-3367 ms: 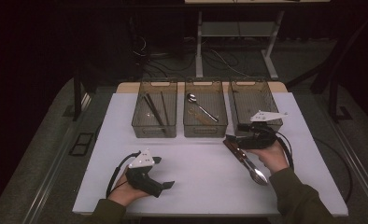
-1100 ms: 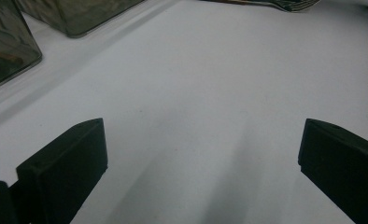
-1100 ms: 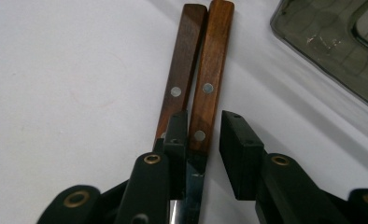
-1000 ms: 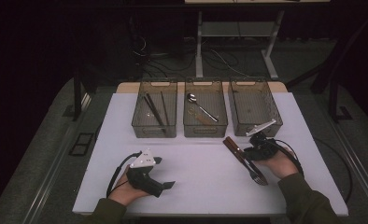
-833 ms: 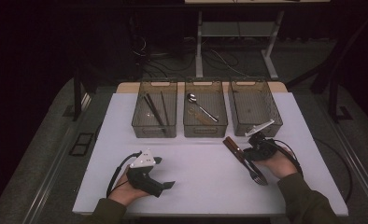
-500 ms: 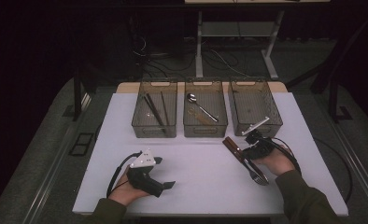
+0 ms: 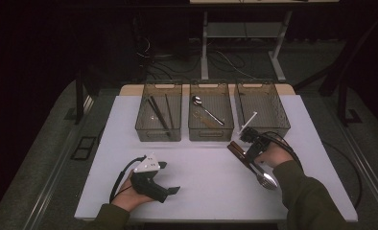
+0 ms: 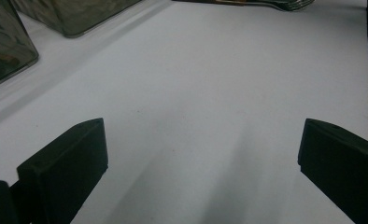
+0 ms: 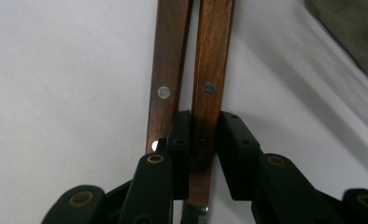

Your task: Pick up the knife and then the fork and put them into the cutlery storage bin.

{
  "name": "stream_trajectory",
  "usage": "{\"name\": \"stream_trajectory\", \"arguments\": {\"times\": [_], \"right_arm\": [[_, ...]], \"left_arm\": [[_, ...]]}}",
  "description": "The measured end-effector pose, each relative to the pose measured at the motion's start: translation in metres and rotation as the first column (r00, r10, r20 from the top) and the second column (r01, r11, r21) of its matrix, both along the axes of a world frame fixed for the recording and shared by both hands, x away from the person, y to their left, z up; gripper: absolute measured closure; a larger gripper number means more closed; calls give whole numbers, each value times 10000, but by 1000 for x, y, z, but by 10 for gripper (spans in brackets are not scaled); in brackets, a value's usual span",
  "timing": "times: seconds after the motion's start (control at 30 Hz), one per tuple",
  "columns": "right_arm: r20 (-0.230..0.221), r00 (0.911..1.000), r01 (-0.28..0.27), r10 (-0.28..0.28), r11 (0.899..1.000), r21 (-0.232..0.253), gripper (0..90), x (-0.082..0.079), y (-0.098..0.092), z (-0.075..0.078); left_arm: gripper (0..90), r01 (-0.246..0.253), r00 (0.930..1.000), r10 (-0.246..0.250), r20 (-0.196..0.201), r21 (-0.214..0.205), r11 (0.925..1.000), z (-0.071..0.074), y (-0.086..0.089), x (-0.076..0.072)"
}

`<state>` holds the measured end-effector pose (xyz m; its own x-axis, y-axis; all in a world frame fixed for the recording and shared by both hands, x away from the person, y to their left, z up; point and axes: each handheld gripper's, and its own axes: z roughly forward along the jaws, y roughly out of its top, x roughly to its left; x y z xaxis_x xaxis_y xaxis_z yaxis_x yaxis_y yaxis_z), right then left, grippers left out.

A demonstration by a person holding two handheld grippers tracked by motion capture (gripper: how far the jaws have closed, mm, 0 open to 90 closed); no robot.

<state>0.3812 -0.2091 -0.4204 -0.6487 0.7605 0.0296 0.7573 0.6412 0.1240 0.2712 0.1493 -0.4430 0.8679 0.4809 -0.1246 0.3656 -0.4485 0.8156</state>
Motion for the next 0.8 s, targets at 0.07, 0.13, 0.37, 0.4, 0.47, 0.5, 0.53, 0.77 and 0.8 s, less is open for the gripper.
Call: {"name": "stream_trajectory", "arguments": {"times": [0.07, 0.13, 0.37, 0.4, 0.47, 0.5, 0.53, 0.77, 0.8], "right_arm": [[-51, 10000, -49, 48, 9997, -232, 756, 1, 4, 0], [-19, 10000, -95, 94, 9994, -347, 762, 1, 5, 0], [103, 9998, -160, 163, 9993, -337, 766, -1, 5, 0], [117, 9998, -165, 169, 9992, -352, 766, -1, 5, 0], [112, 9998, -173, 176, 9996, -238, 767, -2, 4, 1], [152, 9997, -185, 188, 9997, -163, 767, -2, 3, 1], [234, 9995, -194, 196, 9998, -100, 767, -3, 1, 1], [748, 9972, -100, 59, 9985, 540, 766, -9, -10, 7], [877, 9961, -117, 63, 9981, 608, 766, -10, -12, 8]], "left_arm": [[5, 10, 10000, -10, 5, 2, 10000, 0, 0, 0], [5, -57, 10000, 57, -60, -38, 10000, 0, 0, 0], [5, 8, 10000, -8, 11, -1, 10000, 0, 0, 0], [5, -4, 10000, 4, 14, -5, 10000, 0, 0, 0], [5, -16, 10000, 16, 10, -10, 10000, 0, 0, 0], [5, -11, 10000, 11, 17, -6, 10000, 0, 0, 0], [5, -19, 10000, 19, 10, -22, 10000, 0, 0, 0], [5, -15, 10000, 15, 20, -29, 10000, 1, 1, 0], [5, -18, 10000, 18, 23, -24, 10000, 1, 1, 0]]}}
